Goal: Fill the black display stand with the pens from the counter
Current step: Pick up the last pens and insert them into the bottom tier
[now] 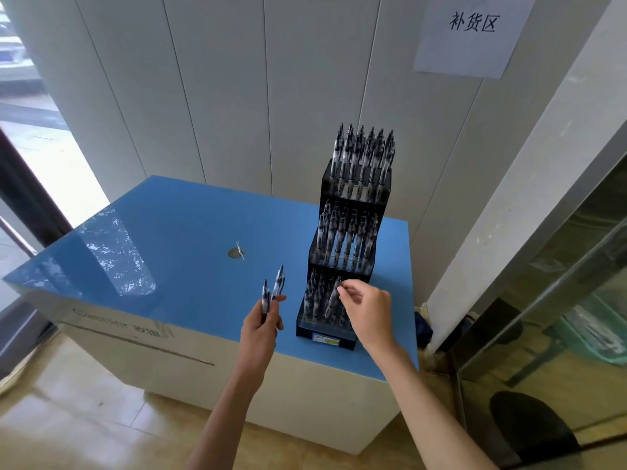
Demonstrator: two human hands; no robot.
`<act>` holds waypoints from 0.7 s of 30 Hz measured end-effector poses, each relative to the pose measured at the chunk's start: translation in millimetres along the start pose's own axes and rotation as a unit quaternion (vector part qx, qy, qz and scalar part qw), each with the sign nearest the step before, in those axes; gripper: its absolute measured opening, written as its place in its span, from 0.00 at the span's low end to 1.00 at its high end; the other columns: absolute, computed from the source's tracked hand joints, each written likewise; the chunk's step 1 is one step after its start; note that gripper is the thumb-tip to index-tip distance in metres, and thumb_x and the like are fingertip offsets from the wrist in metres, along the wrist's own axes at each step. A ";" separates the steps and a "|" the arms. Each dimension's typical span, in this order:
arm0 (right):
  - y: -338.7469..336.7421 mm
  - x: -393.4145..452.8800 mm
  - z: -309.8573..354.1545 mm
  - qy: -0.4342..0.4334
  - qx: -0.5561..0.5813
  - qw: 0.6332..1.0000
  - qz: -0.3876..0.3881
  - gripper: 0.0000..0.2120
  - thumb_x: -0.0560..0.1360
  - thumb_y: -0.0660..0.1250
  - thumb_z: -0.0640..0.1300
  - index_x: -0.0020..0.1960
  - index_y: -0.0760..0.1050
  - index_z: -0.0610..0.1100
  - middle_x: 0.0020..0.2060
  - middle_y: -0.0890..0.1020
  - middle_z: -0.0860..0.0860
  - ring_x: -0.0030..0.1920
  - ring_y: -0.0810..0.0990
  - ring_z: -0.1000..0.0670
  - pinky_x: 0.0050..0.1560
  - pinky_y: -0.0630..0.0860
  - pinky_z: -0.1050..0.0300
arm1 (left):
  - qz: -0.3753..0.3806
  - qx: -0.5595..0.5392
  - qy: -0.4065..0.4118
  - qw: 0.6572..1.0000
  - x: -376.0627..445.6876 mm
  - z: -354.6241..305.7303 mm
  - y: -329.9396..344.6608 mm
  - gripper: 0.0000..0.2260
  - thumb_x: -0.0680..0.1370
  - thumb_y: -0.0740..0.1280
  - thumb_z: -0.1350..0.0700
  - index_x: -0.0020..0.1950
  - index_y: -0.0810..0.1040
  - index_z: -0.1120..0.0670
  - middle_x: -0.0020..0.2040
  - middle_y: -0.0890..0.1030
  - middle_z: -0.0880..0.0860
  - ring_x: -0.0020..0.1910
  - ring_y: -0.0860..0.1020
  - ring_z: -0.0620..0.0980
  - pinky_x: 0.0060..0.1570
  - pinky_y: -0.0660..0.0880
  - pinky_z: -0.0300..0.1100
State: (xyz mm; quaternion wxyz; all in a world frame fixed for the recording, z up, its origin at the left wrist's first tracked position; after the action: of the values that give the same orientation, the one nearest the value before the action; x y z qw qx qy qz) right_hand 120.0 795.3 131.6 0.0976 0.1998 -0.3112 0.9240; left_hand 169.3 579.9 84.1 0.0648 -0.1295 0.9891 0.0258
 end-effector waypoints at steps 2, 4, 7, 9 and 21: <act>4.9 -1.8 -0.3 0.001 -0.004 1.000 0.011 0.06 0.76 0.73 0.39 0.52 0.85 0.41 0.40 0.87 0.52 0.40 0.83 0.59 0.47 0.78 0.72 | 0.011 0.003 0.008 1.000 -0.7 -0.3 -0.3 0.11 0.86 0.60 0.49 0.60 0.82 0.45 0.36 0.72 0.50 0.31 0.63 0.47 0.30 0.62 0.40; 10.2 -3.6 -1.1 0.000 -0.009 1.000 0.023 0.06 0.76 0.73 0.40 0.53 0.85 0.41 0.41 0.87 0.51 0.41 0.84 0.58 0.48 0.80 0.67 | 0.018 0.007 0.010 1.000 -1.0 0.2 -1.1 0.12 0.86 0.60 0.49 0.61 0.82 0.44 0.36 0.72 0.49 0.32 0.63 0.47 0.32 0.62 0.41; 15.0 -4.4 -1.4 0.003 -0.012 0.999 0.032 0.06 0.76 0.73 0.40 0.52 0.86 0.41 0.40 0.87 0.51 0.41 0.84 0.57 0.47 0.82 0.63 | 0.018 0.010 0.003 1.000 -1.2 0.7 -2.4 0.12 0.86 0.59 0.50 0.61 0.82 0.44 0.37 0.73 0.49 0.31 0.63 0.46 0.33 0.62 0.40; 17.1 -3.4 -1.0 0.005 -0.024 0.999 0.038 0.05 0.76 0.73 0.40 0.51 0.86 0.41 0.39 0.87 0.50 0.39 0.84 0.55 0.46 0.82 0.61 | 0.012 0.012 -0.001 1.000 -2.3 -0.2 -2.8 0.12 0.86 0.58 0.50 0.61 0.81 0.45 0.37 0.74 0.48 0.31 0.64 0.45 0.33 0.63 0.39; 36.7 -14.8 -22.5 0.048 -0.048 0.993 0.097 0.05 0.77 0.72 0.41 0.46 0.85 0.40 0.34 0.86 0.46 0.37 0.84 0.46 0.46 0.81 0.46 | 0.009 -0.025 -0.015 1.000 -10.2 -4.8 -2.0 0.11 0.86 0.61 0.52 0.57 0.82 0.54 0.40 0.77 0.51 0.28 0.64 0.44 0.27 0.63 0.37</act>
State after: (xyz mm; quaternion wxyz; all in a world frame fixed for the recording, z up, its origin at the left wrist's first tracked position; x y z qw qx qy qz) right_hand 115.2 779.4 89.2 0.0314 0.1189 -0.3682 0.9216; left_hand 179.1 580.3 90.1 0.0760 -0.1214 0.9883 0.0529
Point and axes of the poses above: each hand's wrist, its own x-axis towards the middle knuckle, its own y-axis out of the palm, z = x × y, the point moved 5 cm from there along x, towards the middle knuckle
